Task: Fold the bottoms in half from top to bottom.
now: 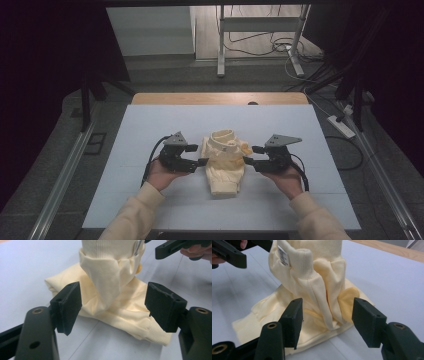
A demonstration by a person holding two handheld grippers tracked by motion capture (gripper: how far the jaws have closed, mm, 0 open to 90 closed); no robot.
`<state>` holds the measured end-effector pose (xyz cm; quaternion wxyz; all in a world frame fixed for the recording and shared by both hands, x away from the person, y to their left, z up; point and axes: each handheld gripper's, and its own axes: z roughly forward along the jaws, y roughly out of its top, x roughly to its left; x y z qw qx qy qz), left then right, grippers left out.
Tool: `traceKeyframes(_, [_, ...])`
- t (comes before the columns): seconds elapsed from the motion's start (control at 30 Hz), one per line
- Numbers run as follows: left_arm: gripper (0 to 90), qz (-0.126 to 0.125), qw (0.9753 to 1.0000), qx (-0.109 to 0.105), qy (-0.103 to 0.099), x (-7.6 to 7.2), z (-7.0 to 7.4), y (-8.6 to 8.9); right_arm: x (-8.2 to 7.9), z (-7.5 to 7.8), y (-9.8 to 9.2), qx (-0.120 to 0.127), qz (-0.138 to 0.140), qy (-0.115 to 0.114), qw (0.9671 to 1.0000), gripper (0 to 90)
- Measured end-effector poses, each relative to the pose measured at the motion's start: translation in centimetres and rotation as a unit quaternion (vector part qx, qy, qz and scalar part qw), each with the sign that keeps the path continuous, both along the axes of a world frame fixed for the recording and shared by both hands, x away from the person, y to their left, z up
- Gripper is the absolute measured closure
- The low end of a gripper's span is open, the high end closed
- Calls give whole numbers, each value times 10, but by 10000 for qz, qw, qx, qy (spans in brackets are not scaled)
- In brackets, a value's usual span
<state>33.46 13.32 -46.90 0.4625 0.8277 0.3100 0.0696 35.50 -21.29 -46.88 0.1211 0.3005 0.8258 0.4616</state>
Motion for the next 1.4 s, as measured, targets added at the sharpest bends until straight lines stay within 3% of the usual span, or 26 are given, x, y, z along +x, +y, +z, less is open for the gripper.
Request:
traceKeyframes(0.2, [290, 216, 9998, -21, -40, -2, 5, 15, -5, 6, -10, 55, -108, 100, 9999, 408])
traceKeyframes(0.5, [292, 342, 9994, -40, 44, 6, 0, 22, 9, 14, -8, 139, -246, 275, 9992, 417])
traceKeyframes(0.73, [292, 351, 9994, -23, 67, 7, -1, 24, 26, 25, 4, 204, -248, 335, 9989, 421])
traceKeyframes(0.83, [292, 353, 9993, -13, 77, 7, -2, 25, 31, 28, 10, 339, -256, 381, 9984, 421])
traceKeyframes(1.13, [288, 335, 9994, 33, 122, 8, -4, 24, 27, 16, 39, 51, 105, 535, 9985, 456])
traceKeyframes(1.27, [287, 315, 9994, 61, 138, 8, -5, 23, 20, 13, 47, -17, 383, 579, 9976, 554])
traceKeyframes(1.4, [285, 294, 9994, 85, 146, 8, -6, 22, 14, 11, 51, -32, 670, 664, 9955, 743])
